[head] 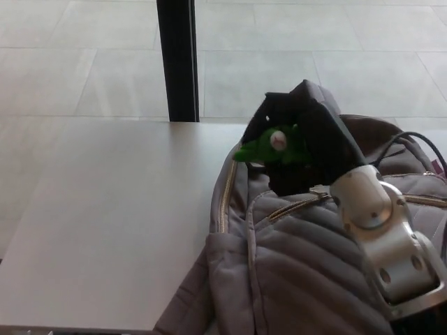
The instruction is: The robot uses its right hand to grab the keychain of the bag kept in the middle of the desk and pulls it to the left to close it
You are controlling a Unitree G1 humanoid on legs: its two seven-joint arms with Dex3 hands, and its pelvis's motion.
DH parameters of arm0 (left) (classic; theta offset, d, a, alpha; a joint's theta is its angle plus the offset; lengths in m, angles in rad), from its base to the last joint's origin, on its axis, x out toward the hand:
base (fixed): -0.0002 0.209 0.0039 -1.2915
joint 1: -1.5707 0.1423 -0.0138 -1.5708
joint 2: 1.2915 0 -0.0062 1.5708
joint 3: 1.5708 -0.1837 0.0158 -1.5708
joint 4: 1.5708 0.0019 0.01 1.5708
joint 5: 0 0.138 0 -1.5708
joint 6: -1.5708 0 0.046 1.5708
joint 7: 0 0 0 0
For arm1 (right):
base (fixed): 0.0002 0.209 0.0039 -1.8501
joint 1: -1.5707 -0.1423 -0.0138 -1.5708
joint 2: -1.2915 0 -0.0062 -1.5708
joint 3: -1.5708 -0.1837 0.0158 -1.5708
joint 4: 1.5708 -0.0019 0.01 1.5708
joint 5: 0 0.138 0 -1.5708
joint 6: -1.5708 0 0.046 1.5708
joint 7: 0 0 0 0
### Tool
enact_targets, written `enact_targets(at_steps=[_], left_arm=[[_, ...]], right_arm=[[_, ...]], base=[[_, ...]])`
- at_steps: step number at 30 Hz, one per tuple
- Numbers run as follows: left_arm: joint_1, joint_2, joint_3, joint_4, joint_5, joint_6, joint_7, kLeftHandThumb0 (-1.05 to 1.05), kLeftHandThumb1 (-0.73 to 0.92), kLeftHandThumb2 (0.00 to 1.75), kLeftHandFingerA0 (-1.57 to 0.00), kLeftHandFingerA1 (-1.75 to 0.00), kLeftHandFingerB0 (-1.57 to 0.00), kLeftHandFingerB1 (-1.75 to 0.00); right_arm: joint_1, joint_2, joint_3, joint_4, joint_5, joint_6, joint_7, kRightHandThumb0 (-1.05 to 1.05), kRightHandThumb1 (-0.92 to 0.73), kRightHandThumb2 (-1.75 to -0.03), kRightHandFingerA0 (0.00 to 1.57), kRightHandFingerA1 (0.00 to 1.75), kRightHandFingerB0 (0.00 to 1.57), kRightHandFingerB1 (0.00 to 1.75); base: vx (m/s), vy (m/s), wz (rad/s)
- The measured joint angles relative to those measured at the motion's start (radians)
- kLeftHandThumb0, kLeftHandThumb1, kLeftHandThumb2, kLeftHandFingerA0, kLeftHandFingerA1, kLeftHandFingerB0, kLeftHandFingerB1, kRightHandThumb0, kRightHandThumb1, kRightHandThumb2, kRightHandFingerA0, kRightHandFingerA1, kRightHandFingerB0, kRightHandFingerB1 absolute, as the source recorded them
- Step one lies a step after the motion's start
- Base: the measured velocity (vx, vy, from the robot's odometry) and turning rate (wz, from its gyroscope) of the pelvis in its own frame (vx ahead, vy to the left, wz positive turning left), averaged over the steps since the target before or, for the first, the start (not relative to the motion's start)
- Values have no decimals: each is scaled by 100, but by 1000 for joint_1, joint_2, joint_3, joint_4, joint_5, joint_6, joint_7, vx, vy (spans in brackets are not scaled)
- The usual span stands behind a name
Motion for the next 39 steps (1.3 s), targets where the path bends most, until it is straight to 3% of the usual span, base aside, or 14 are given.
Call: enact_targets(at_steps=[3,5,6,9,10,11,14,19,27,28,29,30,32,39], left_arm=[[-12,-5,-6,1,1,0,5,-66,79,63,-62,-54,-47,-43],[-21,-7,-10,4,1,0,5,-67,79,64,-62,-52,-46,-43],[-24,-7,-14,6,2,0,5,-68,78,64,-58,-52,-42,-43],[-33,-11,-20,9,2,0,1,-67,78,63,-58,-50,-42,-42],[-35,-11,-22,10,2,0,0,-67,79,64,-58,-49,-40,-41],[-36,-11,-24,11,2,0,0,-65,80,64,-58,-50,-41,-42],[-45,-12,-33,10,4,0,1,-66,80,64,-60,-53,-44,-43],[-61,-18,-44,12,7,0,3,-65,63,101,-56,-66,-40,-57],[-67,-24,-56,12,11,0,3,-68,80,64,-64,-54,-48,-44],[-67,-25,-58,12,12,0,3,-68,80,64,-64,-54,-48,-43],[-67,-26,-60,12,14,0,3,-68,81,64,-63,-53,-46,-42],[-67,-26,-63,12,15,0,4,-68,80,65,-62,-54,-46,-43],[-64,-27,-66,13,18,0,6,-66,81,64,-62,-54,-45,-44],[-59,-31,-72,13,21,-1,8,-64,63,100,-57,-64,-41,-56]], right_arm=[[-12,45,46,13,-21,16,-6,-21,-49,-116,120,141,101,129],[-4,90,88,23,-31,22,-14,-16,-53,-110,86,175,76,159],[-1,110,106,30,-36,24,-18,-24,-49,-113,119,136,100,124],[24,183,168,83,-60,34,-46,-28,-63,-97,91,175,79,158],[38,206,185,103,-64,34,-54,-32,-55,-108,116,129,84,101],[48,217,198,115,-66,34,-61,-26,-59,-104,86,169,79,100],[79,222,245,166,-68,29,-86,-32,-48,-130,97,175,88,172],[94,224,299,244,-70,14,-130,-32,-42,-143,101,175,86,166],[94,225,354,314,-80,-35,-197,-15,-64,-123,81,175,56,159],[94,225,360,318,-83,-38,-205,-20,-54,-116,86,168,69,143],[94,225,366,321,-85,-41,-211,-38,-73,-78,77,148,13,68],[94,225,375,326,-90,-45,-221,-54,-59,-97,22,78,0,38],[83,224,397,328,-107,-31,-226,-102,-60,-92,0,19,0,1],[-15,185,480,274,-191,63,-161,-105,-74,-63,0,0,0,0]], base=[[0,0,0],[0,0,0],[0,0,0],[0,0,0],[0,0,0],[0,0,0],[0,0,0],[0,0,0],[0,0,0],[0,0,0],[0,0,0],[0,0,0],[0,0,0],[0,0,3]])
